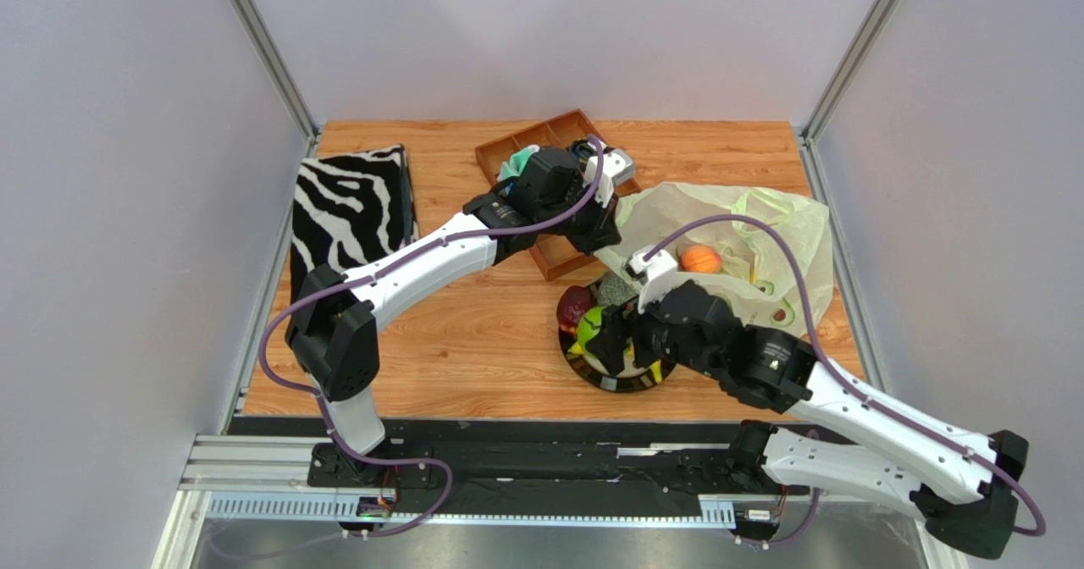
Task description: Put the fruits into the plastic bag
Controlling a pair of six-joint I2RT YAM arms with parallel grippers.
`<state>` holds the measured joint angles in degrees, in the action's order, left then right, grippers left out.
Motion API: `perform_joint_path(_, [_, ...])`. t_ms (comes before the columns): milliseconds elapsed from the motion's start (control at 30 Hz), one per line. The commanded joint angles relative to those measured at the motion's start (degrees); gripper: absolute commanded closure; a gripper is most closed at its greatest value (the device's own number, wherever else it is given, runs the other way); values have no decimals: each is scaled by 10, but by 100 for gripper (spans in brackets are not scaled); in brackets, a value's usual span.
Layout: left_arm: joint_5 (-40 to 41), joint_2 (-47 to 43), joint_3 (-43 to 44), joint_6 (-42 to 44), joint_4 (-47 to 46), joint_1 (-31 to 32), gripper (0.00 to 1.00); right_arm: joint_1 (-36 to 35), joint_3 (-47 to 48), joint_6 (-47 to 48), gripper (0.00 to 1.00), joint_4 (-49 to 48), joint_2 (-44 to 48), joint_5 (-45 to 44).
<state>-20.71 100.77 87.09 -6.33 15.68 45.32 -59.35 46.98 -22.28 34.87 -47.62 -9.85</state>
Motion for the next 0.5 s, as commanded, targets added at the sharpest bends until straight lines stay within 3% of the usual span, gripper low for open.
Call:
perform_joint_path(0, [-12, -4, 25, -7, -4, -2, 100, 61, 44, 46, 55, -39, 11, 36])
perform_joint_path(100, [-13, -4, 25, -8, -4, -2, 100, 142, 52, 50, 56, -67, -4, 118])
perform_joint_path(467, [-9, -8, 26, -5, -3, -2, 100, 357, 93, 44, 56, -119, -20, 279])
